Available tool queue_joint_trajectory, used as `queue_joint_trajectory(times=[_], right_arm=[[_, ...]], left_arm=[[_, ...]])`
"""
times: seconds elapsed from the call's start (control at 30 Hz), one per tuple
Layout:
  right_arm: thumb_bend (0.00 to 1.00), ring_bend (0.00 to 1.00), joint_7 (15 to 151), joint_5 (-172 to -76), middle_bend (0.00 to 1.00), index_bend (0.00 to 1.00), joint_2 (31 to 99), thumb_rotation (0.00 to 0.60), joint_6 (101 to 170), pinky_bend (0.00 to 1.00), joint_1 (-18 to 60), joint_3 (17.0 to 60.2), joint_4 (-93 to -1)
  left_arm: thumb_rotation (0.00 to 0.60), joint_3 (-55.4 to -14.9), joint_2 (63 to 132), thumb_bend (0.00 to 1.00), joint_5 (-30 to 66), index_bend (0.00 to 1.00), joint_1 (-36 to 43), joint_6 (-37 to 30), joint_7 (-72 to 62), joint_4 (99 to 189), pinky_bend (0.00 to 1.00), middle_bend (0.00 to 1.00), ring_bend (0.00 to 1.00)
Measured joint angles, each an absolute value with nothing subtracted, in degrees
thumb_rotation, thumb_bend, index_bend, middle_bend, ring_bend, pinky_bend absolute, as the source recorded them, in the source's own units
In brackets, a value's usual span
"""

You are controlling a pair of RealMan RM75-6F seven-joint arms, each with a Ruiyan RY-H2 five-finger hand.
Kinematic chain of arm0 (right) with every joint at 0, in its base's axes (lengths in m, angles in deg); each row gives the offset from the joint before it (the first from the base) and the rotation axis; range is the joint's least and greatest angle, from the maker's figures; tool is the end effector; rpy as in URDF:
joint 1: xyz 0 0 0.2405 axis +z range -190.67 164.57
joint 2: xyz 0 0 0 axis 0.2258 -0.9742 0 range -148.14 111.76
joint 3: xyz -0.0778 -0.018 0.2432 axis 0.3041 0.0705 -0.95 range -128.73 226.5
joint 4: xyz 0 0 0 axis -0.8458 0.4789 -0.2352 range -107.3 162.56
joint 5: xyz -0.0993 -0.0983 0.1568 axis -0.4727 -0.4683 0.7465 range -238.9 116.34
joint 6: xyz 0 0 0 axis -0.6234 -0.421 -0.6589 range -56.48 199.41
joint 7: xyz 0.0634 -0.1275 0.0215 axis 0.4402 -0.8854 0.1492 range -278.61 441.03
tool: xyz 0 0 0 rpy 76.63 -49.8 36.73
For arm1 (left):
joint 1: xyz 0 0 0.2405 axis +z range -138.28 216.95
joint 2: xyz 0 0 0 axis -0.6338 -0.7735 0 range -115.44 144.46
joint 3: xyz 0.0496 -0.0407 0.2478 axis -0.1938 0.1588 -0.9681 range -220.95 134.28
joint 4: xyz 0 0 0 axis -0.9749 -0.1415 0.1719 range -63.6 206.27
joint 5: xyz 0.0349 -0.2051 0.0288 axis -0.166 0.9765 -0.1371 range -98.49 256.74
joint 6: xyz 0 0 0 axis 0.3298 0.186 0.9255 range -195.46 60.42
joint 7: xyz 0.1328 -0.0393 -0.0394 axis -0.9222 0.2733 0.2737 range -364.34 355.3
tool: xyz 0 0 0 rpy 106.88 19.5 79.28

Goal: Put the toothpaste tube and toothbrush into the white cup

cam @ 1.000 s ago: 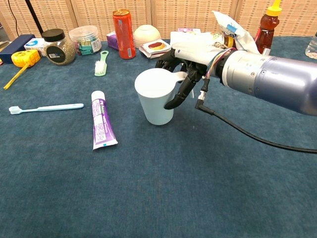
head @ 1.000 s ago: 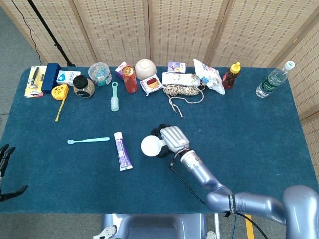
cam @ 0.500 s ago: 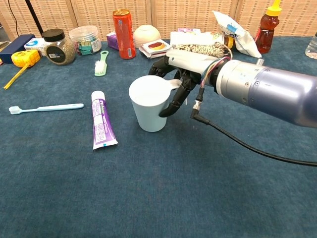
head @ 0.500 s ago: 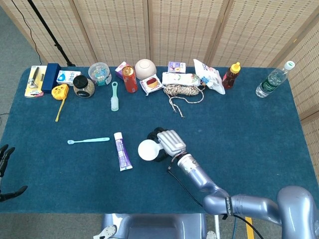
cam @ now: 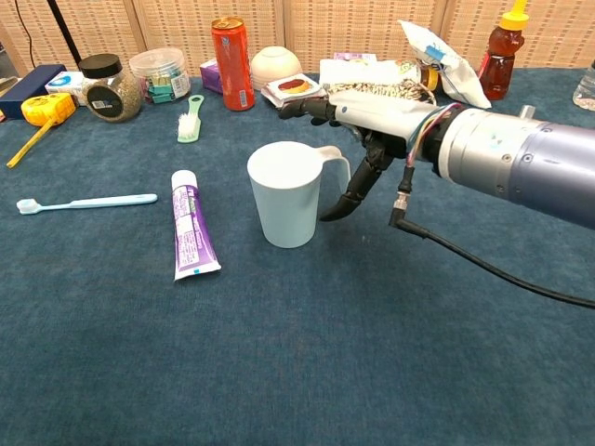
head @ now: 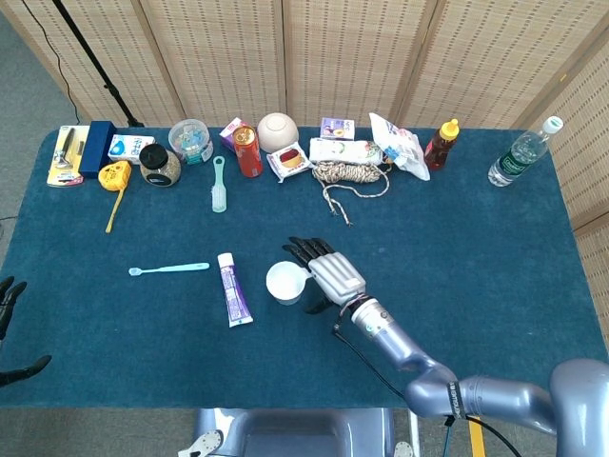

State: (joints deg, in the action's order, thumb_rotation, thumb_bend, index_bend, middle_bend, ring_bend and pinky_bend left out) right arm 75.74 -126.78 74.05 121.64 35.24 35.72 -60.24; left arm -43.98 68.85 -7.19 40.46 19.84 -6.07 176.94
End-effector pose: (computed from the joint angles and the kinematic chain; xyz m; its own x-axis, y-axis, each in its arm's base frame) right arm -0.0769 -0.3364 -0.0410 0.1970 -0.4217 0.8851 -0.8954 -0.4451 -0.0127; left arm -0.2946 0.1354 0.1881 0.3635 0.0657 0.9293 0.9260 0.0841 -0.3681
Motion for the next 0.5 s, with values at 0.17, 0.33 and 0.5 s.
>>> queue_joint_trajectory(times=[0.17, 0.33, 0.5], right_arm=[[0.0, 0.0, 75.4, -131.6, 0.0, 0.0, 67.9, 0.6, 125.0, 0.0, 32.6, 37.4, -66.3], [0.0, 0.0, 77.5, -141.2, 0.0, 0.0, 59.6, 0.6, 132.4, 0.0, 28.3, 39.7, -69.6], [0.0, 0.0, 84.8, -149.8, 0.0, 0.0, 53.2, 0.6, 142.6, 0.0, 23.5, 41.4, -67.5]], left_arm=[[0.6, -43.9, 68.8, 0.02, -7.2, 0.0, 40.3, 19.7, -6.2, 176.5, 0.0, 0.0, 0.0], [0.6, -44.1, 69.2, 0.02, -7.7, 0.0, 40.2, 19.4, -7.3, 176.6, 0.0, 0.0, 0.0], [0.6, -44.4, 70.2, 0.02, -9.5, 0.0, 40.0, 19.9, -8.9, 176.5, 0.0, 0.0, 0.0]])
